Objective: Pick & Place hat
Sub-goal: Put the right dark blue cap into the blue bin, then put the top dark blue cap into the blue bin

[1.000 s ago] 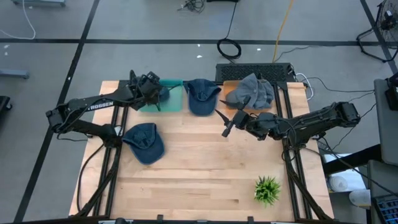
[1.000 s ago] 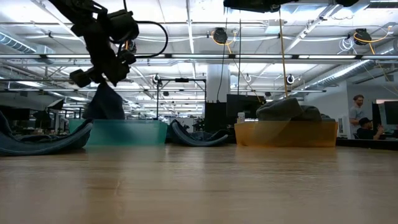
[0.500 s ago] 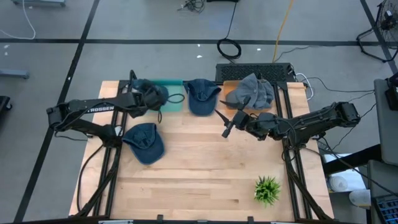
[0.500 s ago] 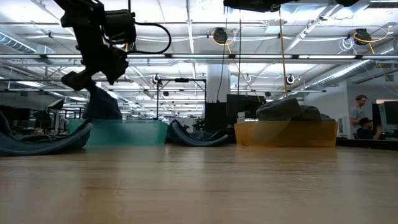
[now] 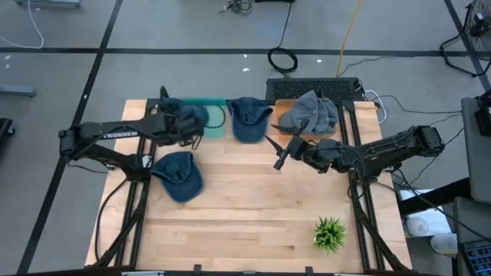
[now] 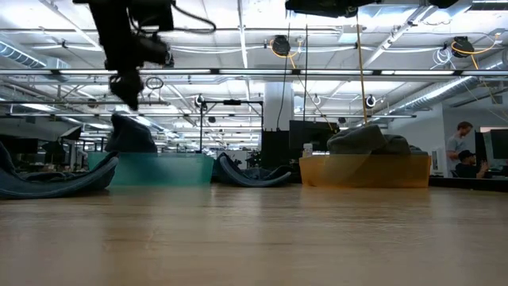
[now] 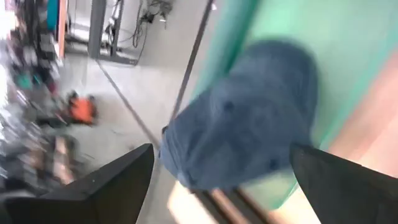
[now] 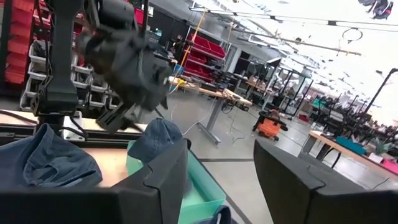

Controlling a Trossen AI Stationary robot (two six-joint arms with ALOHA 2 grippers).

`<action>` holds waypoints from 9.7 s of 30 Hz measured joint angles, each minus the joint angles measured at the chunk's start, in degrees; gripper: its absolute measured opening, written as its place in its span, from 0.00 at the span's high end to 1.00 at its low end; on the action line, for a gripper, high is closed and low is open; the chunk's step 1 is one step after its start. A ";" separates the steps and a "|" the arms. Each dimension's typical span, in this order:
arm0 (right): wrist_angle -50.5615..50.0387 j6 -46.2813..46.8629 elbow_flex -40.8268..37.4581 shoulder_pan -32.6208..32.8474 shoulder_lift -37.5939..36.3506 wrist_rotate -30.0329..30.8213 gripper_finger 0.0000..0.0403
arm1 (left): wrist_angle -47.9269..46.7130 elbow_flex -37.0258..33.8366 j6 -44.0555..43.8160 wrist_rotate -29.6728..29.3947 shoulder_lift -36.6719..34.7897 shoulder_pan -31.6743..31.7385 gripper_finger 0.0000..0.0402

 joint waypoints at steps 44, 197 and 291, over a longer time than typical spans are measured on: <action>-3.70 3.94 0.00 -0.22 0.02 -0.09 0.57 | 18.59 8.03 -19.21 17.97 23.15 27.30 0.13; -65.08 -3.77 24.51 -9.65 27.88 -20.13 0.21 | 5.55 8.43 -28.29 45.57 0.63 -9.44 0.13; -48.86 -44.49 22.16 -16.13 39.78 -4.74 1.00 | 9.64 8.43 -24.35 45.46 0.61 -10.00 0.13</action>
